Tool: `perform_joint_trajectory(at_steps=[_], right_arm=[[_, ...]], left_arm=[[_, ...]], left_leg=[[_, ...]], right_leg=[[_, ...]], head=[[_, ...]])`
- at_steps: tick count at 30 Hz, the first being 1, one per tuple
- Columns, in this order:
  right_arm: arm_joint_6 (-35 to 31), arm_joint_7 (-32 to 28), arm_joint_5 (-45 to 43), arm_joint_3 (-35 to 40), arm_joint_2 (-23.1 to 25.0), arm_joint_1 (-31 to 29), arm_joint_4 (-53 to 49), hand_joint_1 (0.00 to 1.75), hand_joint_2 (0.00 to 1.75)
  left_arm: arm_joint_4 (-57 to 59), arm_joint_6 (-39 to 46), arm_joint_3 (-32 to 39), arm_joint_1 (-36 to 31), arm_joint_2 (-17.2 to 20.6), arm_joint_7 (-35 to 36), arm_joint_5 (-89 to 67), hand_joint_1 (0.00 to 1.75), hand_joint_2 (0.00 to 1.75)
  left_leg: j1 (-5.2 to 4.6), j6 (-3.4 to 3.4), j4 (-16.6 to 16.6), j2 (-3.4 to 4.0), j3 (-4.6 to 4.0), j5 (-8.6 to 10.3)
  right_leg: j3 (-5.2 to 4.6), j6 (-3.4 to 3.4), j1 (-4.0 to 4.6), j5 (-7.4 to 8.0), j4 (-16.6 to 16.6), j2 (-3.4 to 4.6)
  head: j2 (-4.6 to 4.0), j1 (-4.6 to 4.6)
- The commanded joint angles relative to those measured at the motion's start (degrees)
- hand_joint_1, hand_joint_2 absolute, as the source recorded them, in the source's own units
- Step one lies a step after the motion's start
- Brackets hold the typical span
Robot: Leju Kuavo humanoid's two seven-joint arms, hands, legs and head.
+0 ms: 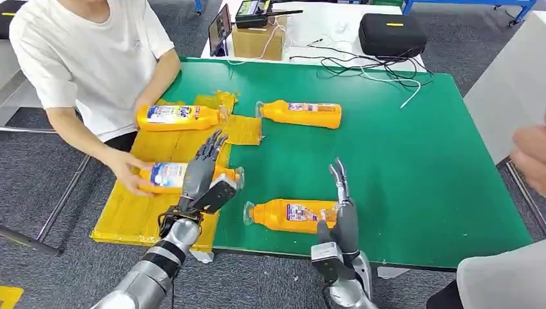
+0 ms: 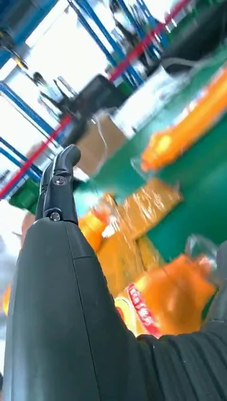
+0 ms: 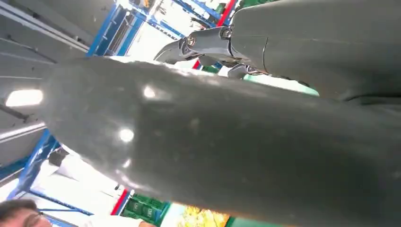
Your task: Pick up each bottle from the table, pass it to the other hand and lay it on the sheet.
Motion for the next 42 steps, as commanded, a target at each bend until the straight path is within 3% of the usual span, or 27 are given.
perform_joint_trajectory(at_steps=[1, 6, 7, 8, 10, 15, 17, 26, 36, 42], right_arm=[[-3.4, 0.0, 1.7, 2.8, -1.8, -0.9, 4.1, 0.0, 0.0], [-1.8, 0.0, 10.1, -0.4, -3.0, 1.3, 4.2, 0.0, 0.0], [-3.0, 3.7, 18.7, -2.3, -4.6, 1.8, 3.4, 0.0, 0.0], [-2.6, 6.1, 22.8, -3.6, -5.8, 2.1, 2.2, 0.0, 1.75], [-0.5, 16.6, 38.7, -5.8, -9.5, 2.2, 2.5, 0.0, 1.75], [2.8, 21.2, 45.2, -8.4, -13.2, 2.3, 4.6, 0.0, 1.75], [5.9, 26.4, 49.9, -9.1, -14.8, 1.1, 6.5, 0.0, 1.75], [11.4, 29.6, 48.7, -10.1, -13.3, -2.8, 11.2, 0.0, 1.75], [14.0, 31.6, 50.6, -5.0, -11.2, -10.2, 18.0, 0.0, 1.75], [20.3, 33.4, 49.5, -0.3, -9.2, -15.7, 21.7, 0.0, 1.75]], left_arm=[[-16.8, 1.8, -7.9, 8.0, 1.1, 1.5, 10.5, 0.0, 1.75], [-20.4, -3.5, -11.1, 12.8, 3.7, 3.2, 15.1, 0.0, 1.75], [-23.0, -3.6, -10.6, 15.5, 3.7, 3.0, 16.1, 0.0, 1.75], [-24.4, -1.4, -10.4, 17.3, 3.4, 2.0, 15.1, 0.0, 1.75], [-27.1, 0.5, -10.3, 21.3, 1.9, 1.3, 14.3, 0.0, 1.75], [-27.8, 2.1, -12.2, 24.5, 0.5, 0.7, 13.8, 0.0, 1.75], [-26.8, 2.0, -14.0, 24.8, 0.5, 1.0, 14.4, 0.0, 1.75], [-25.4, 8.1, -18.9, 23.6, 2.4, -0.6, 12.8, 0.0, 1.75], [-26.2, 7.4, -19.4, 22.9, 2.4, 0.7, 13.2, 0.0, 1.75], [-26.6, 7.1, -19.5, 22.5, 2.1, 0.7, 13.2, 0.0, 1.75]], left_leg=[[0.08, -0.08, 0.0, 0.1, 0.08, -0.06], [0.09, -0.13, -0.1, 0.06, 0.16, -0.09], [0.06, -0.1, -0.1, 0.06, 0.13, -0.06], [0.1, -0.13, -0.1, 0.09, 0.23, -0.11], [0.03, -0.06, -0.1, 0.1, 0.11, -0.09], [0.0, -0.01, 0.0, -0.08, 0.02, -0.1], [0.03, -0.03, 0.0, -0.04, -0.03, -0.13], [-0.02, -0.07, 0.0, 0.07, 0.0, -0.13], [0.01, -0.03, 0.0, 0.27, -0.09, -0.1], [0.0, -0.04, 0.0, 0.3, -0.09, -0.1]], right_leg=[[0.06, -0.11, 0.08, -0.03, -0.1, 0.04], [0.14, -0.15, 0.1, -0.06, -0.1, 0.03], [0.09, -0.11, 0.07, -0.03, -0.1, 0.03], [0.2, -0.15, 0.11, -0.07, -0.1, 0.06], [0.07, -0.08, 0.04, -0.05, -0.1, 0.06], [0.04, -0.05, 0.01, -0.08, -0.1, -0.11], [0.02, -0.08, 0.04, -0.06, -0.1, -0.04], [0.0, -0.1, 0.01, -0.01, -0.1, 0.07], [-0.12, -0.06, 0.03, 0.06, -0.1, 0.26], [-0.14, -0.08, 0.02, 0.05, -0.1, 0.27]], head=[[0.0, 0.02], [0.02, -0.02], [0.0, 0.0], [0.0, 0.0], [0.0, -0.02], [0.02, 0.0], [0.0, -0.02], [0.02, -0.02], [0.0, -0.02], [0.02, -0.02]])
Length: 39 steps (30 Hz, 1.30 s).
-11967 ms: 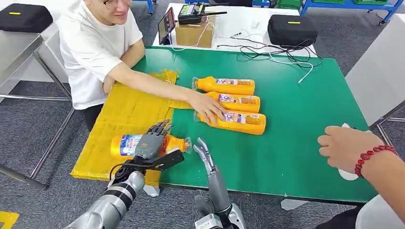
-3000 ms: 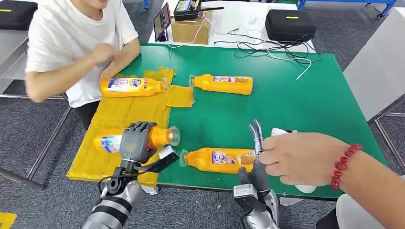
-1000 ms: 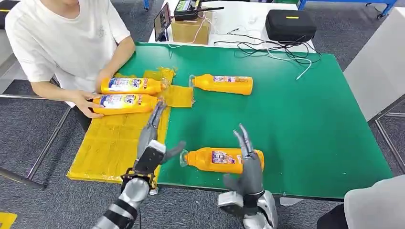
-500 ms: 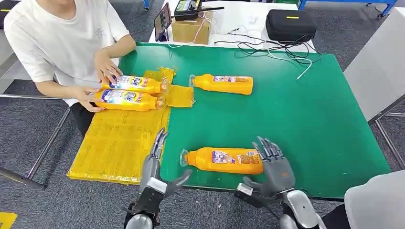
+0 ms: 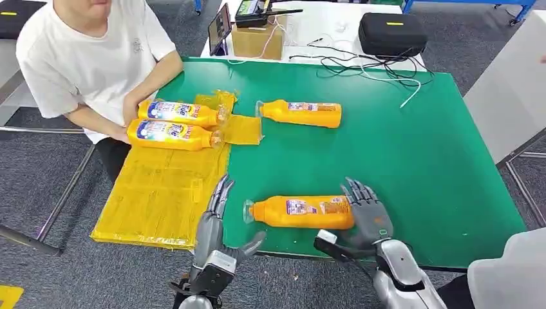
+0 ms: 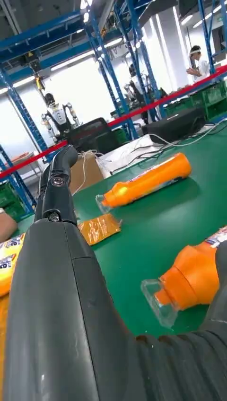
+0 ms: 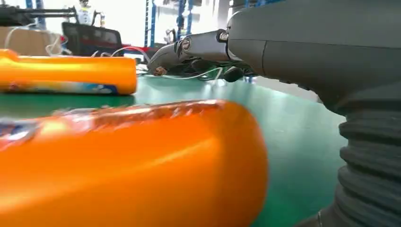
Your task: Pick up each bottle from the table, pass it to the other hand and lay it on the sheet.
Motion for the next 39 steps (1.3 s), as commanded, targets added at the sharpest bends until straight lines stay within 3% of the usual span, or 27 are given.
perform_joint_trajectory(at_steps=[1, 10, 11, 12, 13, 24, 30, 34, 35, 39], right_arm=[[6.8, 3.1, -1.0, 7.2, 3.6, -10.2, 11.0, 0.0, 1.75], [15.6, 9.5, 0.8, 12.6, 4.1, -15.4, 19.3, 0.0, 1.75], [16.9, 9.7, 2.2, 15.7, 3.0, -17.4, 21.2, 0.8, 1.75], [17.0, 9.7, 2.2, 15.6, 2.8, -17.6, 21.3, 0.8, 1.75], [17.6, 10.2, 1.6, 15.8, 2.8, -18.2, 22.7, 1.75, 1.75], [18.6, 8.5, -1.4, 18.1, 2.8, -21.5, 27.6, 1.75, 1.75], [18.2, 4.3, 0.4, 23.0, 3.4, -24.3, 33.7, 1.75, 1.75], [12.2, 3.2, -1.9, 21.6, 6.0, -22.1, 33.5, 1.75, 1.75], [8.6, -4.5, -6.5, 19.8, 6.6, -20.0, 30.1, 1.75, 1.75], [1.6, -6.2, -13.7, 15.2, 10.6, -14.6, 23.4, 1.75, 1.75]], left_arm=[[0.6, 0.1, -1.2, -1.7, 1.3, 0.6, 0.0, 0.0, 1.75], [1.1, 1.0, 0.1, -1.9, 0.5, 2.7, -0.5, 0.0, 1.75], [1.1, 1.0, 0.6, -2.0, 0.1, 2.7, -0.5, 0.0, 1.75], [1.1, 1.0, 0.6, -2.1, 0.0, 2.7, -0.5, 0.0, 1.75], [1.6, 0.6, 1.5, -2.1, -0.6, 4.4, 0.9, 0.0, 1.75], [2.3, -1.7, 1.5, -3.3, -1.0, 5.3, 3.8, 0.0, 1.75], [1.4, -4.5, -0.4, -4.0, -0.2, 5.6, 5.7, 0.0, 1.75], [-0.6, -2.9, 1.1, -3.1, -0.3, 4.4, 7.5, 0.0, 1.75], [-5.5, -3.8, 4.6, -1.6, -2.4, -4.9, 21.0, 0.0, 1.75], [-14.7, -1.7, 3.3, -0.2, 0.0, -7.3, 30.2, 0.0, 1.75]], left_leg=[[0.04, -0.08, 0.0, 0.22, 0.07, -0.03], [0.07, -0.07, 0.0, 0.21, 0.16, -0.02], [0.14, -0.13, 0.0, 0.28, 0.26, -0.06], [0.09, -0.1, 0.0, 0.22, 0.22, -0.02], [0.09, -0.08, 0.0, 0.25, 0.24, -0.02], [0.06, -0.07, 0.0, 0.08, 0.5, 0.02], [0.09, -0.1, 0.0, 0.06, 0.59, 0.01], [0.11, -0.09, 0.0, 0.09, 0.68, -0.01], [0.16, -0.14, -0.1, 0.09, 0.72, -0.01], [0.2, -0.14, 0.0, 0.27, 0.63, -0.06]], right_leg=[[0.01, -0.08, 0.05, 0.03, 0.0, 0.2], [0.07, -0.08, 0.07, 0.02, 0.0, 0.14], [0.19, -0.15, 0.14, 0.02, -0.1, 0.19], [0.13, -0.11, 0.09, 0.03, 0.0, 0.13], [0.14, -0.09, 0.09, 0.03, 0.0, 0.13], [0.43, -0.08, 0.06, 0.02, -0.1, -0.01], [0.54, -0.11, 0.1, 0.01, -0.1, -0.03], [0.62, -0.09, 0.12, 0.01, -0.1, 0.0], [0.68, -0.16, 0.17, 0.01, -0.1, -0.02], [0.55, -0.14, 0.21, 0.02, 0.0, 0.14]], head=[[0.0, 0.04], [0.0, 0.02], [0.0, 0.02], [-0.02, 0.02], [0.0, 0.02], [-0.02, 0.02], [-0.02, 0.02], [-0.02, 0.02], [0.0, 0.02], [-0.02, 0.04]])
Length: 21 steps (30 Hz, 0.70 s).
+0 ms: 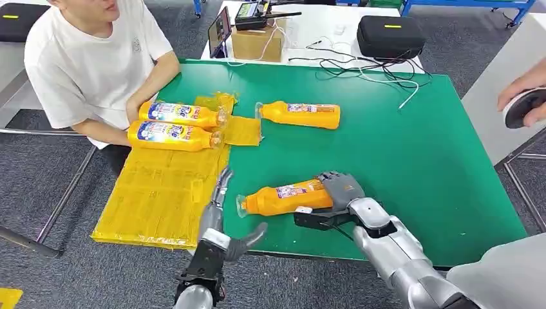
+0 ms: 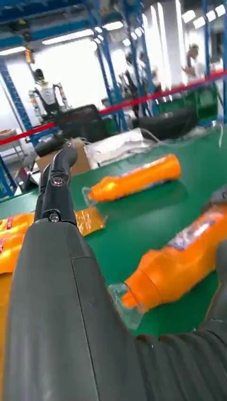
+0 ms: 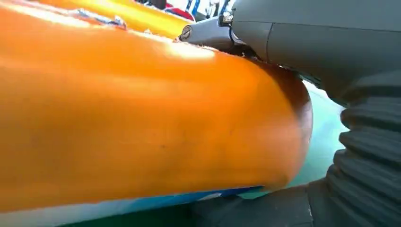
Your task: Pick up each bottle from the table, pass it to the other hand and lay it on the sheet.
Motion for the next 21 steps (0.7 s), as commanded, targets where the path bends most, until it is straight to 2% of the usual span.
perform_joint_trajectory(at_steps=[1, 13, 16, 19, 20, 21], right_arm=[[-9.9, -6.9, -9.8, -3.2, 6.9, 8.1, -2.9, 1.75, 1.75], [-9.5, -7.0, -10.3, -3.1, 6.1, 7.9, -3.0, 1.75, 1.75], [-16.4, -10.1, -16.1, -8.3, 8.5, 11.0, -4.6, 1.75, 1.75], [-22.7, -13.5, -22.5, -13.4, 9.0, 15.3, -7.6, 1.75, 1.75], [-23.3, -14.5, -24.3, -14.6, 9.2, 16.3, -9.1, 1.75, 1.75], [-23.2, -17.7, -30.4, -17.9, 10.3, 18.2, -12.2, 1.75, 1.75]], left_arm=[[-14.1, 1.8, 2.3, 1.8, 1.2, -8.1, 18.4, 0.0, 1.75], [-13.4, 2.4, 1.6, 1.7, 1.6, -8.3, 18.9, 0.0, 1.75], [-16.7, 1.9, 1.5, 2.7, 1.8, -9.8, 23.7, 0.0, 1.75], [-22.8, -4.9, 2.9, 6.4, 3.4, -2.0, 35.6, 0.0, 1.75], [-24.4, -5.6, 3.5, 7.6, 3.8, -1.5, 36.3, 0.0, 1.75], [-25.6, -5.8, 3.8, 8.6, 4.2, -2.7, 35.5, 0.0, 1.75]], left_leg=[[0.1, -0.1, 0.0, 0.1, 0.04, -0.05], [0.04, -0.06, 0.0, -0.02, -0.11, -0.01], [0.05, -0.08, 0.0, -0.05, -0.12, -0.01], [0.09, -0.12, 0.0, -0.04, -0.09, -0.05], [0.13, -0.16, 0.0, -0.02, -0.08, -0.09], [0.09, -0.13, 0.0, 0.01, -0.1, -0.09]], right_leg=[[0.03, -0.1, 0.1, -0.01, 0.0, 0.11], [-0.1, -0.09, 0.02, -0.03, 0.0, 0.01], [-0.09, -0.1, 0.04, -0.03, 0.0, -0.01], [-0.07, -0.15, 0.09, -0.06, 0.0, 0.0], [-0.05, -0.19, 0.13, -0.1, 0.0, 0.01], [-0.1, -0.15, 0.08, -0.09, 0.0, 0.05]], head=[[0.0, -0.02], [0.0, 0.0], [0.02, 0.0], [0.0, 0.0], [0.0, 0.0], [0.0, -0.04]])
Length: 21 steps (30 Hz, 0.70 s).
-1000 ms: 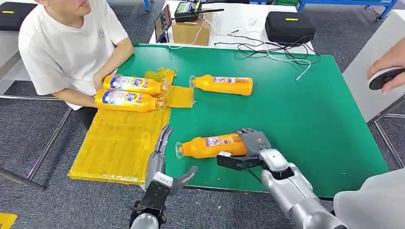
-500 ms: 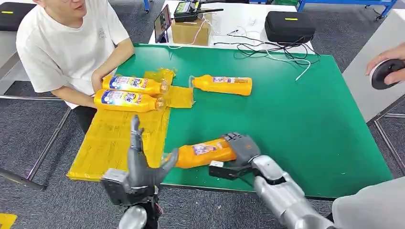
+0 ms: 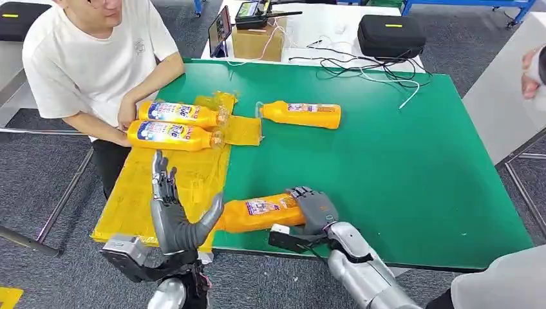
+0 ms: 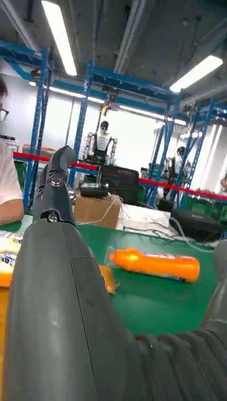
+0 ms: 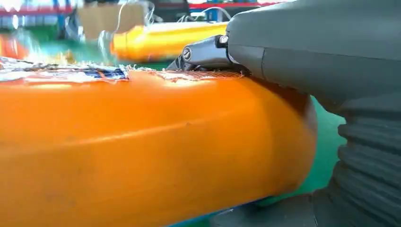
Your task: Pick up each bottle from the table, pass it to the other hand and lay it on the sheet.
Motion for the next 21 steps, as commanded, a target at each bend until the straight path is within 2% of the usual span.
perform_joint_trajectory(at_steps=[1, 2, 5, 7, 9, 10, 15, 16, 18, 19, 21], right_arm=[[-9.3, -8.8, -16.0, -14.4, 3.7, 9.3, -8.9, 1.75, 1.75], [-10.3, -8.8, -15.4, -14.5, 3.6, 9.6, -9.3, 1.75, 1.75], [-1.2, -11.0, -28.5, -19.5, 5.6, 10.6, -13.2, 1.75, 1.75], [-0.2, -12.4, -30.5, -19.5, 6.1, 10.8, -15.6, 1.75, 1.75], [0.3, -12.5, -32.0, -19.3, 6.2, 11.3, -18.7, 1.75, 1.75], [1.0, -12.7, -33.4, -19.8, 6.0, 12.5, -20.6, 1.75, 1.75], [0.2, -14.7, -34.6, -20.7, 6.2, 13.7, -23.1, 1.75, 1.75], [0.3, -14.9, -35.1, -21.0, 6.2, 13.5, -23.1, 1.75, 1.75], [1.0, -15.1, -36.3, -21.6, 5.8, 14.5, -25.0, 1.75, 1.75], [1.8, -14.6, -36.9, -21.7, 5.4, 15.0, -26.1, 1.75, 1.75], [3.9, -13.9, -36.9, -20.7, 4.6, 15.7, -27.2, 1.75, 1.75]], left_arm=[[-11.5, -7.0, 2.5, 6.6, 4.0, 4.9, 11.3, 0.0, 1.75], [-11.8, -6.9, 2.6, 6.8, 4.0, 4.0, 10.7, 0.0, 1.75], [-16.5, -1.9, 4.8, 8.6, 1.8, -0.8, 9.6, 0.0, 1.75], [-19.2, -1.7, 7.8, 8.7, -1.5, -0.8, 2.7, 0.0, 1.75], [-17.2, -4.8, 5.3, 8.3, 1.1, -0.2, 9.0, 0.0, 1.75], [-18.5, -5.7, 6.3, 10.1, -1.1, 0.4, 12.7, 0.0, 1.75], [-20.9, -4.0, 7.8, 11.0, -2.6, -0.8, 8.2, 0.0, 1.75], [-20.2, -4.9, 7.6, 11.1, -2.5, -0.8, 9.3, 0.0, 1.75], [-18.3, -11.3, 5.3, 10.9, 0.1, 4.1, 14.9, 0.0, 1.75], [-14.4, -14.2, 3.4, 9.4, 4.2, 5.8, 14.9, 0.0, 1.75], [-9.2, -15.9, 2.4, 8.3, 4.4, 3.2, 13.1, 0.0, 1.75]], left_leg=[[0.06, -0.1, 0.0, 0.06, 0.02, -0.06], [0.1, -0.15, 0.0, 0.12, 0.06, -0.12], [0.1, -0.13, 0.0, 0.14, -0.19, -0.14], [0.09, -0.09, 0.0, 0.12, -0.43, -0.07], [0.09, -0.1, 0.1, 0.13, -0.47, -0.09], [0.06, -0.09, 0.0, 0.04, -0.48, -0.03], [0.09, -0.1, 0.0, 0.1, -0.43, -0.08], [0.04, -0.06, 0.0, 0.0, -0.47, -0.02], [0.07, -0.1, 0.0, 0.0, -0.37, -0.07], [0.03, -0.08, 0.0, -0.01, -0.36, -0.04], [0.04, -0.11, -0.1, -0.12, -0.26, 0.0]], right_leg=[[-0.01, -0.11, 0.06, -0.05, 0.0, 0.05], [0.01, -0.17, 0.11, -0.08, 0.0, 0.1], [-0.23, -0.15, 0.1, -0.11, 0.1, 0.11], [-0.44, -0.1, 0.08, -0.04, 0.1, 0.09], [-0.48, -0.11, 0.08, -0.06, 0.1, 0.08], [-0.48, -0.1, 0.05, -0.03, 0.1, 0.01], [-0.44, -0.11, 0.08, -0.05, 0.0, 0.06], [-0.47, -0.08, 0.03, -0.04, 0.0, -0.03], [-0.37, -0.12, 0.06, -0.07, 0.0, 0.01], [-0.36, -0.1, 0.02, -0.05, 0.0, -0.01], [-0.25, -0.13, 0.03, -0.06, -0.1, -0.15]], head=[[0.0, -0.02], [0.0, 0.0], [0.02, -0.02], [0.02, 0.0], [0.0, -0.02], [0.02, -0.02], [0.0, -0.02], [0.0, 0.0], [0.02, 0.0], [0.02, -0.02], [0.02, -0.02]])
